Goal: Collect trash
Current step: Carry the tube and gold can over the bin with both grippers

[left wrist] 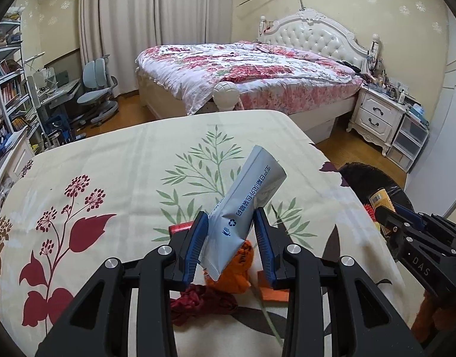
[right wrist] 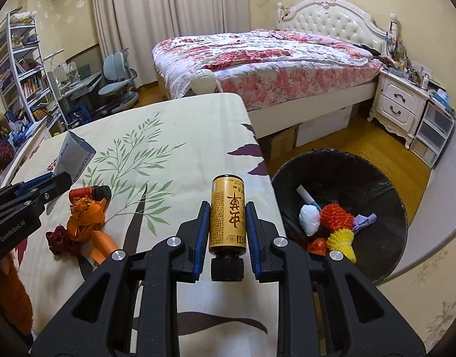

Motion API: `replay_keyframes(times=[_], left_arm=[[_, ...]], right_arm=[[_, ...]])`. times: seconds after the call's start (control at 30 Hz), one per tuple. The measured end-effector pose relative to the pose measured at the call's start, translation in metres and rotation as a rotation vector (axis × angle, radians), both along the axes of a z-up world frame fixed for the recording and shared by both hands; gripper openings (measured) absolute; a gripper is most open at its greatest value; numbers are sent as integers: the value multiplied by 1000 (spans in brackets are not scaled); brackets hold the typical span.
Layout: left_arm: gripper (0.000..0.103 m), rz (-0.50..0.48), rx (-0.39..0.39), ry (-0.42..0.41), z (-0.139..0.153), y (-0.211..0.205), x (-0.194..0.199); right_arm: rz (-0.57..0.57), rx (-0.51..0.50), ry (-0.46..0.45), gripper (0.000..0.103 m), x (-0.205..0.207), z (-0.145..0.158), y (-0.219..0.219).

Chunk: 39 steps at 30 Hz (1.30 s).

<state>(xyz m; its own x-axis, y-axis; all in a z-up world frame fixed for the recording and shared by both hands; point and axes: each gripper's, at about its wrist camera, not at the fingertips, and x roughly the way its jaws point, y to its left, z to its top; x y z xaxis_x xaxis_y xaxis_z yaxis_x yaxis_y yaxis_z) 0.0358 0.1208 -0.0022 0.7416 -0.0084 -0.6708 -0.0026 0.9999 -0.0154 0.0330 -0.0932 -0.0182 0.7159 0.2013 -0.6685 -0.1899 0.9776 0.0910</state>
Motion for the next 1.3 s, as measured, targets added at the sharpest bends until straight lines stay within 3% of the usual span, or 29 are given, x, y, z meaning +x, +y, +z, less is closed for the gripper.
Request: replay_keyframes(times=[0.37, 1.3], left_arm=[[36, -72, 16, -23, 7, -42, 5], [36, -178, 33, -17, 5, -107, 30]], right_arm=[[-90, 23, -20, 23, 2, 2, -43], [-205, 62, -26, 23, 9, -7, -102]])
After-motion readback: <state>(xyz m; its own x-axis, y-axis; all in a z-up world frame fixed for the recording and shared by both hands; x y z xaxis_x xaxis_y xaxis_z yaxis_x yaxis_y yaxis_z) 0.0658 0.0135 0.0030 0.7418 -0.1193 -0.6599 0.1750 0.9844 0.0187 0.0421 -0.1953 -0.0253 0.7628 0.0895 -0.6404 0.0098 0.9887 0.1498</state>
